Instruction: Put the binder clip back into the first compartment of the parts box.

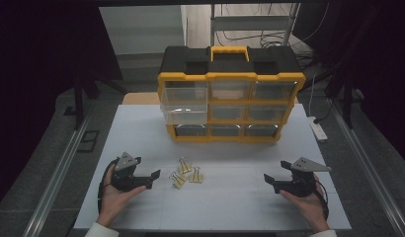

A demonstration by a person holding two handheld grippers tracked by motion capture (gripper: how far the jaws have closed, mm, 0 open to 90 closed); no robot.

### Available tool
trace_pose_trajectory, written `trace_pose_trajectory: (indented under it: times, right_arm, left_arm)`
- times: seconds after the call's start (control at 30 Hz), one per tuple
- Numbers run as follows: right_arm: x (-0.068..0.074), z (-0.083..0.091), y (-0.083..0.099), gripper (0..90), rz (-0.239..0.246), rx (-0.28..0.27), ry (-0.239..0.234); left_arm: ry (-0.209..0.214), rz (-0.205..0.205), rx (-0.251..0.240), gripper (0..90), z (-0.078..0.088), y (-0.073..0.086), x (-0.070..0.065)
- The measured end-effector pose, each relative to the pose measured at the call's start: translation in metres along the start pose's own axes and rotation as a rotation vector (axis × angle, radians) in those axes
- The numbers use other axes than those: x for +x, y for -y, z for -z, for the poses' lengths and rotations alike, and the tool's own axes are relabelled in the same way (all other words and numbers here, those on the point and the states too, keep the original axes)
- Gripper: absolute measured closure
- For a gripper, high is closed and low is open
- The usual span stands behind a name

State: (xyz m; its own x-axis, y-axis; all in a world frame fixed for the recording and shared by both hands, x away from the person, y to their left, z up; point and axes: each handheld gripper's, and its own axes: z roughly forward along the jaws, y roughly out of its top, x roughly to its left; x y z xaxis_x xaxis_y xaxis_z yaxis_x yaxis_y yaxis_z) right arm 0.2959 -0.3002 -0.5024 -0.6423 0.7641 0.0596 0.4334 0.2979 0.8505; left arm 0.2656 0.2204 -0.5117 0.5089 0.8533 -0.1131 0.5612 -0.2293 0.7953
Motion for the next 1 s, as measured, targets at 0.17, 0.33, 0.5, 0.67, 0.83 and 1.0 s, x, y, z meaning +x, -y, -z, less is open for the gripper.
trace_pose_trajectory:
  times: [0.17, 0.33, 0.5, 0.67, 0.83, 1.0]
  right_arm:
    - [-0.003, 0.0, 0.001, 14.5, -0.007, 0.001, 0.012]
    - [-0.003, 0.002, 0.003, 15.1, -0.017, 0.003, 0.012]
    - [-0.004, 0.003, 0.002, 15.3, -0.021, -0.003, 0.012]
    - [0.003, 0.006, 0.003, 15.4, -0.014, -0.004, 0.001]
    - [0.01, 0.007, 0.001, 15.4, -0.001, -0.006, -0.004]
    - [0.009, 0.005, 0.002, 15.7, 0.002, -0.003, -0.009]
  left_arm:
    - [0.012, 0.003, 0.002, 10.5, 0.0, 0.001, 0.0]
    - [0.033, 0.01, 0.005, 11.3, 0.0, -0.002, -0.001]
    - [0.045, 0.006, 0.006, 11.6, 0.001, -0.002, -0.002]
    - [0.054, -0.005, -0.008, 11.7, 0.006, -0.004, -0.006]
    - [0.062, 0.004, -0.011, 12.1, 0.01, -0.005, -0.007]
    - [0.076, 0.015, -0.011, 12.9, 0.014, -0.008, -0.009]
